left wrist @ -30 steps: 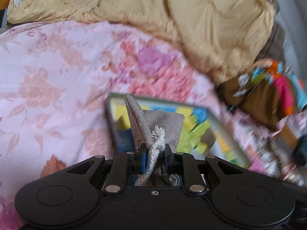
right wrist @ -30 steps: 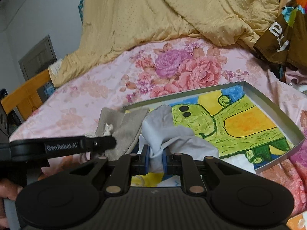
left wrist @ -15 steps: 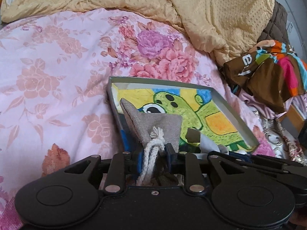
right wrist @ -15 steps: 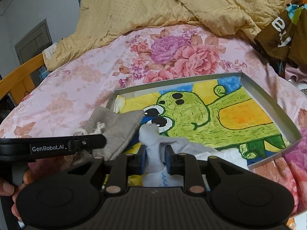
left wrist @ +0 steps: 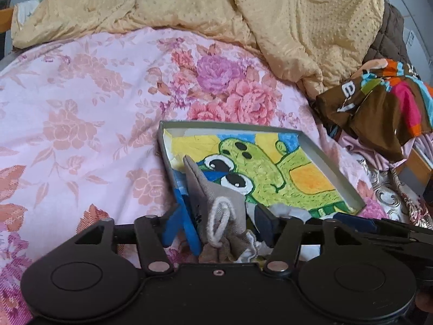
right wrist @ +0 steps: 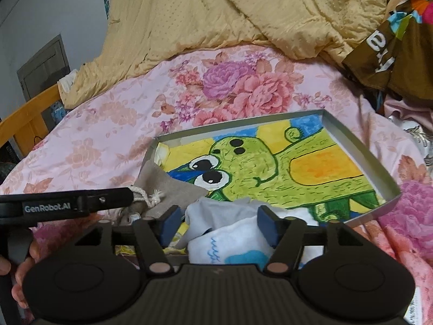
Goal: Organize soft objects
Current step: 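Open both tools to release the pouch and cloth inside the box lid, then withdraw both tools from the box lid back over the pile, then lower the left tool to the grey face mask while the right tool grasps the striped towel, then close the left tool on the grey mask while the right tool lifts the striped towel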
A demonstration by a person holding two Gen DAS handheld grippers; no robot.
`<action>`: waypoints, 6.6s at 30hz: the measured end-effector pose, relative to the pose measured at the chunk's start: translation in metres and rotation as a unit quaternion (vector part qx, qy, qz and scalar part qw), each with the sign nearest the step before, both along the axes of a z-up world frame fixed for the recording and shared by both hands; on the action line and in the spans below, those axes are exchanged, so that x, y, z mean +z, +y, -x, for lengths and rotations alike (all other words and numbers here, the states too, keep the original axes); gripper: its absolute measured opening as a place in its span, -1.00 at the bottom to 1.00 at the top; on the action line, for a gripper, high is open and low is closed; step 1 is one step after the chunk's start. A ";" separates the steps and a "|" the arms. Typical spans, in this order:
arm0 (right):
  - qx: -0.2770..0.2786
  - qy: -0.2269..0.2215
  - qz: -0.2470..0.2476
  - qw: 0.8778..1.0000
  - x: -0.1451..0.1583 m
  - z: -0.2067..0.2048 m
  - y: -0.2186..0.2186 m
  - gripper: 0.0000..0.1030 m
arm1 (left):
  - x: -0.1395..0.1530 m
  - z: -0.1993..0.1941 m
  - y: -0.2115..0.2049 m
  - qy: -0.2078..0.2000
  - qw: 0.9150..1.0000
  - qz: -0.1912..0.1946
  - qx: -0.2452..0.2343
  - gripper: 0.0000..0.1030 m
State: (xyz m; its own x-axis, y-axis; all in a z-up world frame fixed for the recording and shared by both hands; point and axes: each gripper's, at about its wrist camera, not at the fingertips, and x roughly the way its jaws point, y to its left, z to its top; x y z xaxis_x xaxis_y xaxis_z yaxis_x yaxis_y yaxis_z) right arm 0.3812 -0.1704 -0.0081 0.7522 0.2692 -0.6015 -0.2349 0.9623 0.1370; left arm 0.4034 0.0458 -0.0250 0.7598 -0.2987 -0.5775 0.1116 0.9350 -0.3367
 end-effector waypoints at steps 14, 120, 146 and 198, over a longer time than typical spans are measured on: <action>-0.024 -0.073 -0.001 0.997 0.036 0.059 -0.020 0.73 | 0.033 0.059 0.000 -0.067 0.997 -0.020 0.021 0.63; -0.044 0.012 0.055 0.997 0.022 0.276 -0.039 0.99 | 0.030 0.290 -0.033 0.014 0.997 -0.075 0.012 0.98; -0.051 0.042 0.064 0.996 0.012 0.259 -0.035 0.99 | 0.023 0.219 -0.037 0.072 0.990 -0.076 -0.100 0.98; -0.016 0.123 -0.062 0.990 -0.015 0.240 -0.023 -0.54 | -0.020 0.182 -0.027 0.157 0.979 0.054 -0.116 -0.93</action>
State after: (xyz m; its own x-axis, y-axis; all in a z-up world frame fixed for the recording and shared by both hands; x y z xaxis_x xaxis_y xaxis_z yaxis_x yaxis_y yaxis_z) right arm 0.1413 -0.1939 -0.0228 0.5970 0.3301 -0.7312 -0.1494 0.9412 0.3029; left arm 0.2216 0.0187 -0.0452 0.4534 -0.5147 -0.7277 0.1919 0.8536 -0.4843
